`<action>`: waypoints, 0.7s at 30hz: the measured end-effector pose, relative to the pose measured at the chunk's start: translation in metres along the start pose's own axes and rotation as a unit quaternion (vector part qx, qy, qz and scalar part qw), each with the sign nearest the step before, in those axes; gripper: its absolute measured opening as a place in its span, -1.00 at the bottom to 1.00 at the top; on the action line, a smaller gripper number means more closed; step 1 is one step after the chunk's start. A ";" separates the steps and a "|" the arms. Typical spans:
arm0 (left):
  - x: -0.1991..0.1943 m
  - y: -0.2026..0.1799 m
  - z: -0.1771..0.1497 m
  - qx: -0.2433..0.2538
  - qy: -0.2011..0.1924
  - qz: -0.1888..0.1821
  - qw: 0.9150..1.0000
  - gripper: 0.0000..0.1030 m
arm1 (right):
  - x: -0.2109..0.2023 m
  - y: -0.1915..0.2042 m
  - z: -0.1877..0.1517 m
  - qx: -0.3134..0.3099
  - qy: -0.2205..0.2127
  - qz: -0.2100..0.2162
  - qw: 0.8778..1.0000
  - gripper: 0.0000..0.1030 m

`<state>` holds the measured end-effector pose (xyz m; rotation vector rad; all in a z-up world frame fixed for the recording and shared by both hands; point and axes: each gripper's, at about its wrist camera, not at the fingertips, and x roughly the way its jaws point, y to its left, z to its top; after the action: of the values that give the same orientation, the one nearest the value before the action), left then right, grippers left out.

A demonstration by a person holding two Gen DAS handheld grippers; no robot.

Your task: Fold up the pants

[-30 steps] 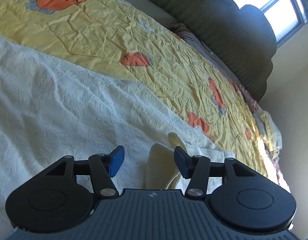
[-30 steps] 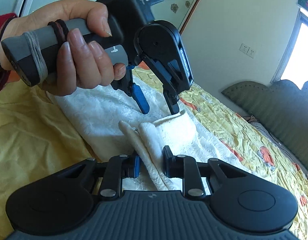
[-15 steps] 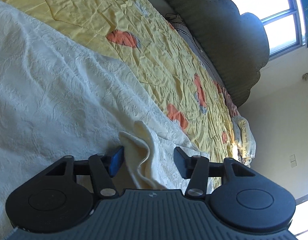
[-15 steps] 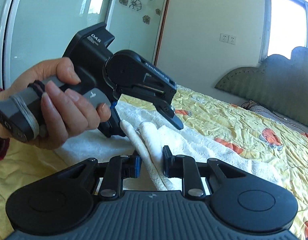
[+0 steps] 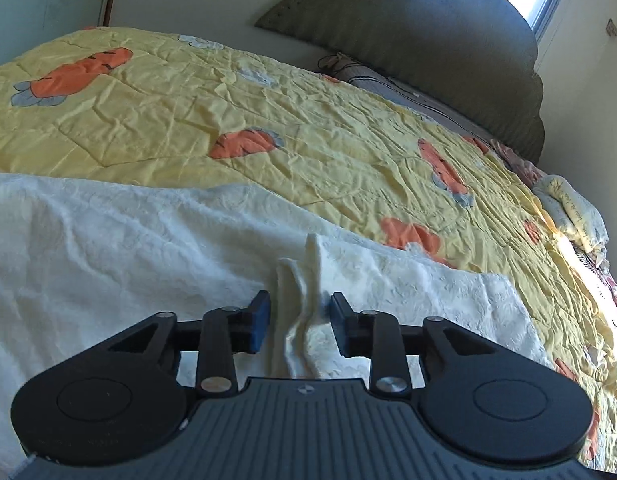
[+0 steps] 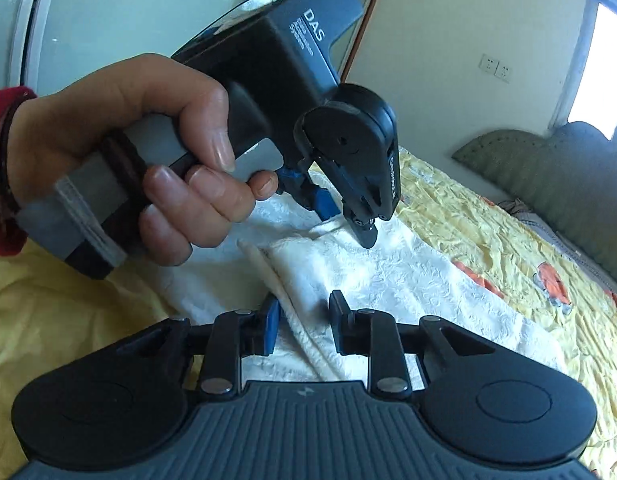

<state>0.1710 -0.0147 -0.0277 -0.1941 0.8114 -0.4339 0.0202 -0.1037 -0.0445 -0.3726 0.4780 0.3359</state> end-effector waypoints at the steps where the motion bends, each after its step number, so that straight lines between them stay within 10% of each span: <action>1: -0.004 0.004 0.002 -0.003 -0.002 0.006 1.000 -0.11 | -0.008 -0.003 0.000 0.007 -0.007 0.014 1.000 -0.42; 7: -0.029 0.024 0.008 -0.045 -0.007 0.031 0.998 -0.07 | -0.022 -0.024 0.012 0.047 -0.044 -0.002 0.998 -0.42; 18: -0.061 0.026 -0.009 -0.113 0.064 -0.088 0.988 0.03 | 0.021 0.013 0.002 -0.082 0.009 -0.050 0.995 -0.42; 21: -0.060 0.023 -0.014 -0.126 0.088 -0.119 0.981 0.11 | 0.020 0.024 -0.001 -0.110 0.002 -0.056 0.992 -0.76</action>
<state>0.1309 0.0326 -0.0053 -0.4983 1.0222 -0.5780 0.0267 -0.0781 -0.0615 -0.6120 0.4237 0.2800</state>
